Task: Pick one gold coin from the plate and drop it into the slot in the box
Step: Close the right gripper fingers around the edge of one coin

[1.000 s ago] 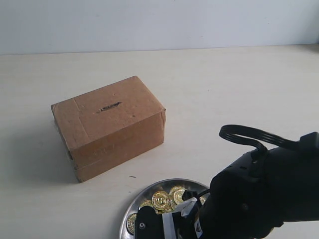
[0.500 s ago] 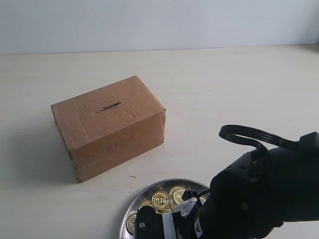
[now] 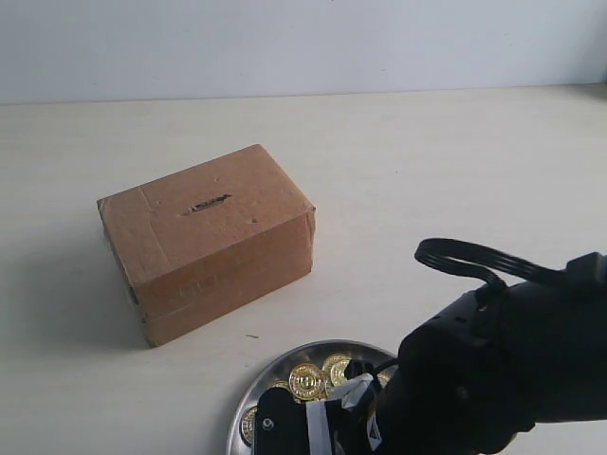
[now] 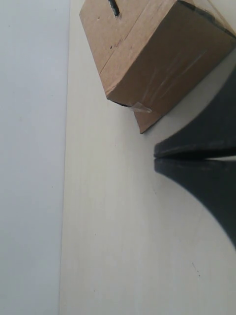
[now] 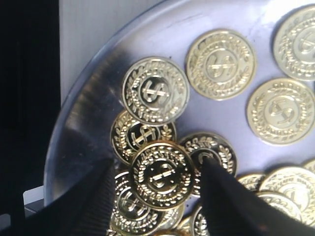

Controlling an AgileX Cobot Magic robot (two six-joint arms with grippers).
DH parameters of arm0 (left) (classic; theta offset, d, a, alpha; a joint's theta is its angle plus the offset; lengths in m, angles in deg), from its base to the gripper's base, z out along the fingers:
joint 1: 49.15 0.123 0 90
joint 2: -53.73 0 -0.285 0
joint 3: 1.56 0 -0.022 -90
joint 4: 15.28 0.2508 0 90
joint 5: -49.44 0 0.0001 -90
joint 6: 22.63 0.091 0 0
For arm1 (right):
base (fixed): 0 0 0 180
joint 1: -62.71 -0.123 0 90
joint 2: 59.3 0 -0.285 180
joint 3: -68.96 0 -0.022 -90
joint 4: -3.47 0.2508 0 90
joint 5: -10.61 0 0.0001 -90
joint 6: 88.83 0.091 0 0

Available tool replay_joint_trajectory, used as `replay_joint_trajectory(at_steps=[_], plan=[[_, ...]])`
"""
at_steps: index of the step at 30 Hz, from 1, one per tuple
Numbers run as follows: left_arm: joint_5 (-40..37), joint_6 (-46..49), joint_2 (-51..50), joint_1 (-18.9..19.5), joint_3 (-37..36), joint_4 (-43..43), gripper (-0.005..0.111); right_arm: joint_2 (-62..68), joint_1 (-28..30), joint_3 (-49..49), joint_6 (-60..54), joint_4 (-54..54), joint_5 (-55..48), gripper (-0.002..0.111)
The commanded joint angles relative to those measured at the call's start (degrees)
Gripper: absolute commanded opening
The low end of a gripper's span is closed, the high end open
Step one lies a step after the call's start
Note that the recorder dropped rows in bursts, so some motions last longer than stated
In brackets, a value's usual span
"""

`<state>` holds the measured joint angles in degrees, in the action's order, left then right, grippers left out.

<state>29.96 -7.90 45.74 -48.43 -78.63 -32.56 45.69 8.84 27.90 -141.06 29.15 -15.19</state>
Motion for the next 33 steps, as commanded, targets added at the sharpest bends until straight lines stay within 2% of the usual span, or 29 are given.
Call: replay_joint_trajectory(at_steps=[1,11,20,33], plan=[[0.4,0.0,0.2,-0.1,-0.1,0.1,0.0,1.4,-0.1,0.3,-0.1,1.0,0.5,0.051],[0.4,0.0,0.2,-0.1,-0.1,0.1,0.0,1.4,-0.1,0.3,-0.1,1.3,0.6,0.051],[0.4,0.0,0.2,-0.1,-0.1,0.1,0.0,1.4,-0.1,0.3,-0.1,1.3,-0.6,0.029],[0.4,0.0,0.2,-0.1,-0.1,0.1,0.0,-2.7,-0.1,0.3,-0.2,1.3,0.5,0.024]])
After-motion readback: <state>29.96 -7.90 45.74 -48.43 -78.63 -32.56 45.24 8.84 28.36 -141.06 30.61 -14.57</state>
